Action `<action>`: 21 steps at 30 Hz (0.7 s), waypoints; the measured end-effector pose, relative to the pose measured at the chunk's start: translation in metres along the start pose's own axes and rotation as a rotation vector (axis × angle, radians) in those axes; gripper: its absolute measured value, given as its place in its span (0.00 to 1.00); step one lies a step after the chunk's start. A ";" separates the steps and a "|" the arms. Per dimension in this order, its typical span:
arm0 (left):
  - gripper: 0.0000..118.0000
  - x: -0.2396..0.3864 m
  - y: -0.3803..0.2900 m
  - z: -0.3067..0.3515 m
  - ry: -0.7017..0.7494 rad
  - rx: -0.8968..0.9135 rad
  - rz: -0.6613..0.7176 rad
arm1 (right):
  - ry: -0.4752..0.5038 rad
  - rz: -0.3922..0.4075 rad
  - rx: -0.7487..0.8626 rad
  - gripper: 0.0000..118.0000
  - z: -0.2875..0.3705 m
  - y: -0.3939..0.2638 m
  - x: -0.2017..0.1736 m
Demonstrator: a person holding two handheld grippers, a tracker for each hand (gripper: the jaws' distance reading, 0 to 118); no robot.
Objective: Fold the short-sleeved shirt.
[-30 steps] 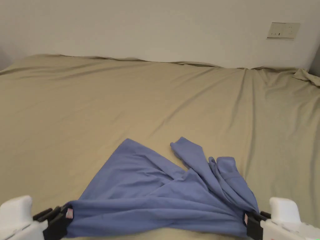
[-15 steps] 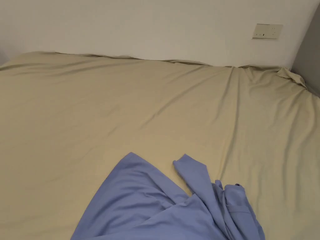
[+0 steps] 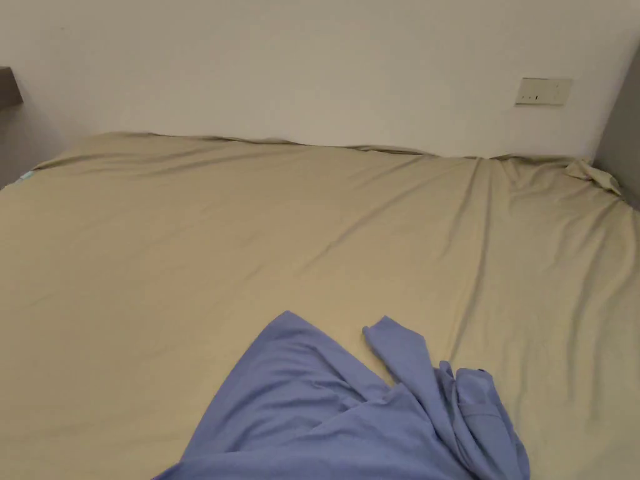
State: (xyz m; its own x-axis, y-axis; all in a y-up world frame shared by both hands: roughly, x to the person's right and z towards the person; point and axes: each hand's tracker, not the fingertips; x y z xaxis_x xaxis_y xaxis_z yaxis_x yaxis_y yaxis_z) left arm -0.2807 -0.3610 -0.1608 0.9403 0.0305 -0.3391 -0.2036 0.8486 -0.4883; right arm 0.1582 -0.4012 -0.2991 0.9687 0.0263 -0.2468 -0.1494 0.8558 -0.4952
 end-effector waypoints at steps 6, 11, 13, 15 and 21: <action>0.00 0.007 -0.002 -0.010 -0.010 0.009 -0.029 | 0.001 0.010 0.023 0.04 0.005 0.007 0.001; 0.61 -0.004 -0.009 -0.059 -0.108 -0.156 0.088 | 0.009 0.034 0.014 0.04 0.001 0.007 -0.001; 0.78 -0.009 -0.016 -0.098 -0.131 -0.285 0.108 | 0.019 0.039 0.002 0.04 -0.004 0.006 -0.003; 0.78 -0.005 -0.024 -0.135 -0.098 -0.341 0.087 | 0.023 0.046 -0.011 0.04 -0.008 0.005 -0.005; 0.78 0.009 -0.043 -0.216 -0.095 -0.457 0.006 | 0.022 0.066 -0.065 0.04 -0.025 0.003 -0.010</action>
State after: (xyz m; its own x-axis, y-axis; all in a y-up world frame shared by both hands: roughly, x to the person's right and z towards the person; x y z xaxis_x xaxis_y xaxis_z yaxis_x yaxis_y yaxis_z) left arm -0.3226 -0.5114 -0.3170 0.9551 0.1010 -0.2784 -0.2886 0.5288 -0.7982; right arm 0.1430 -0.4120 -0.3187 0.9518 0.0690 -0.2988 -0.2257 0.8174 -0.5301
